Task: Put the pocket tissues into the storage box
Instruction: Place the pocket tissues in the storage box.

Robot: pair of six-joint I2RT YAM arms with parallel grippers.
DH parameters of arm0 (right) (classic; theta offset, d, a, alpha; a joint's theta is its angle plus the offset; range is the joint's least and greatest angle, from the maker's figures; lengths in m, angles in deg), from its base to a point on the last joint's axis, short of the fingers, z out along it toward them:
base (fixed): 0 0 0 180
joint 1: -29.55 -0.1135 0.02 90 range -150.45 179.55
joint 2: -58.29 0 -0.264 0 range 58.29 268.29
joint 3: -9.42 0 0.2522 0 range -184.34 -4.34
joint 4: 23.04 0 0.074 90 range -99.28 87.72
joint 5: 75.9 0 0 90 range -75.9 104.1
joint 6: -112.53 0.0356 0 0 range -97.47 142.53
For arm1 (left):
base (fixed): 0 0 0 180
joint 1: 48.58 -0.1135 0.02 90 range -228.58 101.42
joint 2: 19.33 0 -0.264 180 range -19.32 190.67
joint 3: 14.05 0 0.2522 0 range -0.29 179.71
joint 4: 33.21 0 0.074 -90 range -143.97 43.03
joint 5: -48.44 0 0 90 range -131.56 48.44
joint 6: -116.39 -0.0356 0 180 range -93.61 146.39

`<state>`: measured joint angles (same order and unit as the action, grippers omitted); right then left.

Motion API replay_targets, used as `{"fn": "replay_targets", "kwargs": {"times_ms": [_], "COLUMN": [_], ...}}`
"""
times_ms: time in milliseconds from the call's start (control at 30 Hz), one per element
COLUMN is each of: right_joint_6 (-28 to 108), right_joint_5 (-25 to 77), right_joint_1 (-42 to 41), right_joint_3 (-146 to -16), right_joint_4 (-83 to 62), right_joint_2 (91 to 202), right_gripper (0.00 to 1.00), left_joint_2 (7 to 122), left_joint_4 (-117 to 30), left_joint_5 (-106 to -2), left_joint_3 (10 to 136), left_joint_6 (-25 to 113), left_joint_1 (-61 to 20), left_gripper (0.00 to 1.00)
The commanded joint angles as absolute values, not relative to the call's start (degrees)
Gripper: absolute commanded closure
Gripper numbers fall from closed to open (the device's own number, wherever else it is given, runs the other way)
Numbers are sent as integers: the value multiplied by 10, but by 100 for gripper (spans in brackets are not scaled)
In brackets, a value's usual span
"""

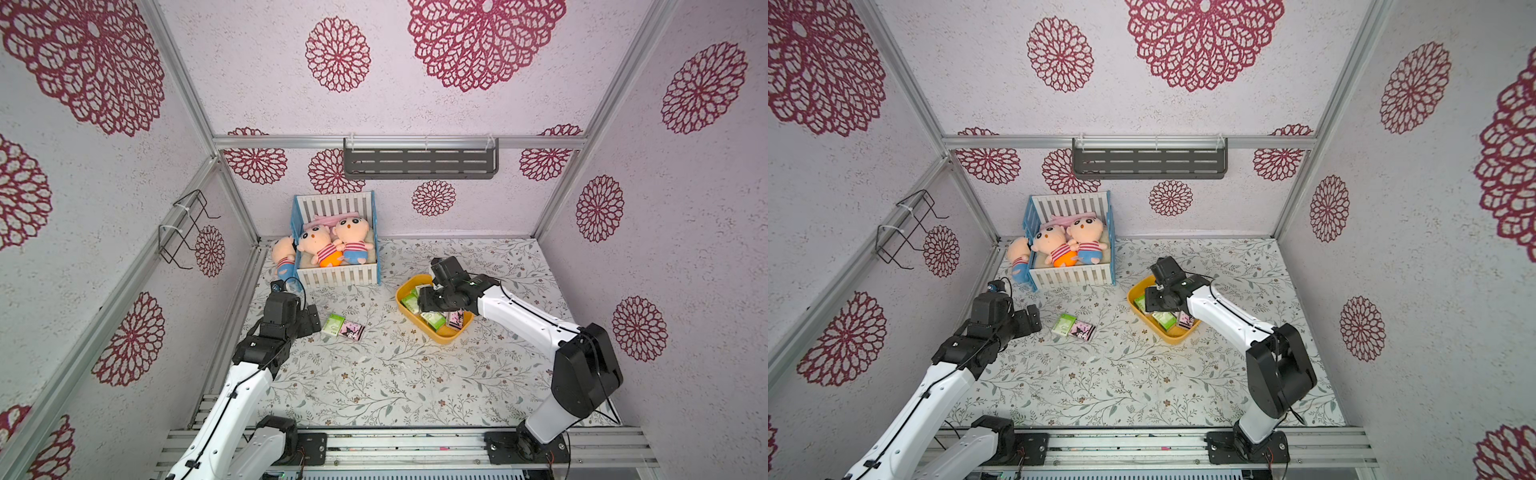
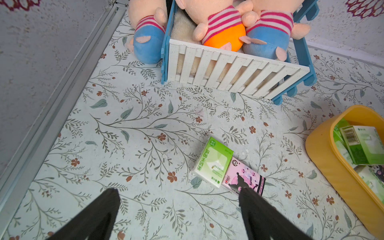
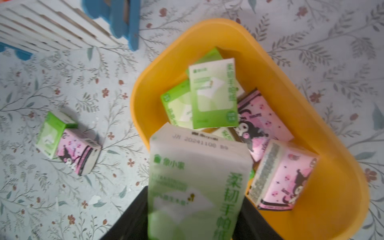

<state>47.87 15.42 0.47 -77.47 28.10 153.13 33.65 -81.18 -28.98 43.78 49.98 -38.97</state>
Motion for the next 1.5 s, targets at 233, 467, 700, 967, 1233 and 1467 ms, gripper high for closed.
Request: {"fn": "replay_targets", "kwargs": {"times_ms": [233,467,700,967,1233,1467], "right_joint_6": [445,454,454,449,446,442], "right_joint_5": [134,139,134,130,127,125], "right_joint_1": [44,44,44,44,45,45], "right_joint_3": [-777,-747,-729,-773,-810,-830], "right_joint_4": [282,265,255,265,277,273], "right_joint_2": [1565,1573,1582,1624,1646,1659], "right_gripper": [39,38,38,36,34,33], "left_joint_2": [336,336,337,337,336,334], "left_joint_4": [-814,-814,-814,-815,-816,-818], "left_joint_5": [-285,-285,-285,-282,-279,-279], "left_joint_3": [448,449,449,449,449,450], "left_joint_6": [493,492,492,491,490,491], "left_joint_1": [-383,-383,-383,-383,-383,-383], "left_gripper": [3,3,3,3,3,3]}}
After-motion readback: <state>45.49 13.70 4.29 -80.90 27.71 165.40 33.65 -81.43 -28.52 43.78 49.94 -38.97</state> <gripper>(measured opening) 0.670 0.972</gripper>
